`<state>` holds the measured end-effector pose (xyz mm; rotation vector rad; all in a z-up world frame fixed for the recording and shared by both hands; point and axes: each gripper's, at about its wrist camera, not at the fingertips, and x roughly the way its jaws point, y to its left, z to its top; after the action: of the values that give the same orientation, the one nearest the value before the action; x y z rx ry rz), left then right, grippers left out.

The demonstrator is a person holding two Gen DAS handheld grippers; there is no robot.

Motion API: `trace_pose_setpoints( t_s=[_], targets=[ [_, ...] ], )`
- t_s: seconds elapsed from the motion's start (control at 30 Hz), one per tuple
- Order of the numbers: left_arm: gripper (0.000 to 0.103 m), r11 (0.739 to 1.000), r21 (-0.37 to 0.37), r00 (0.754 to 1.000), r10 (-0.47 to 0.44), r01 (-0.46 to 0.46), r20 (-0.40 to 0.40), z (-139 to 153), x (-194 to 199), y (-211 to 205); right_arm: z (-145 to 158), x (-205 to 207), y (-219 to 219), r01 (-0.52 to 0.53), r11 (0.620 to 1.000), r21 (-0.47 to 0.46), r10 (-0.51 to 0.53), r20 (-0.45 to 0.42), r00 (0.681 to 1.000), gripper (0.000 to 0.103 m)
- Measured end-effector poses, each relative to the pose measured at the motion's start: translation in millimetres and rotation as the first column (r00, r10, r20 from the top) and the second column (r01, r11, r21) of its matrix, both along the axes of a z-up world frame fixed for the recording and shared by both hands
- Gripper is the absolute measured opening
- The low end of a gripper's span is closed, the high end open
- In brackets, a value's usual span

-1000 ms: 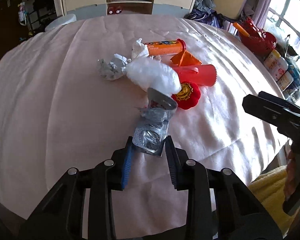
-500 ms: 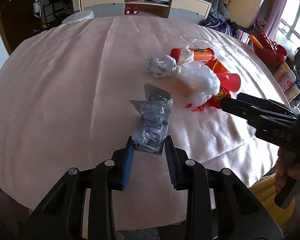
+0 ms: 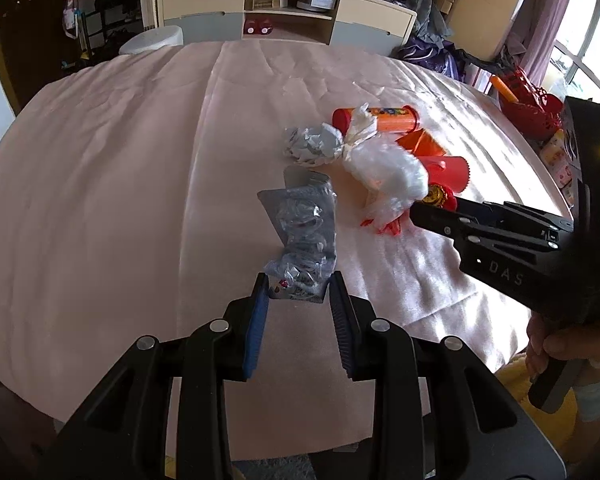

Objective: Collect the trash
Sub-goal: 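Grasp the silver blister pack with the left tool while the right tool grasps the red lantern ornament, then lower the blister pack and lantern into the black bin and open both tools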

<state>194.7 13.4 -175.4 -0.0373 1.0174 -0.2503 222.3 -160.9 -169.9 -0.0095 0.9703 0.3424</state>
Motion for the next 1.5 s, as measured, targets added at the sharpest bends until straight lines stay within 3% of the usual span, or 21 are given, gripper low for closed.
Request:
trace_pose_setpoints(
  t_s=[0.47,0.7,1.13,1.5],
  targets=[
    [0.025,1.0,-0.007,0.997,-0.015,0.015,0.071,40,-55,-3,68,-66,-30,0.042,0.999,0.014,-0.043,0.135,0.99,0.033],
    [0.025,0.998,-0.002,0.995,-0.057,0.057,0.081,48,-105,-13,79,-115,-37,0.03,0.999,0.043,-0.036,0.136,0.99,0.033],
    [0.025,0.989,-0.016,0.988,-0.15,0.15,-0.028,-1,-176,-36,29,-183,-39,0.034,0.997,0.064,-0.035,0.009,0.999,0.033],
    [0.025,0.988,-0.041,0.977,-0.155,0.15,-0.146,-53,-188,-42,-26,-199,-35,0.042,0.998,0.05,-0.036,-0.112,0.993,0.033]
  ],
)
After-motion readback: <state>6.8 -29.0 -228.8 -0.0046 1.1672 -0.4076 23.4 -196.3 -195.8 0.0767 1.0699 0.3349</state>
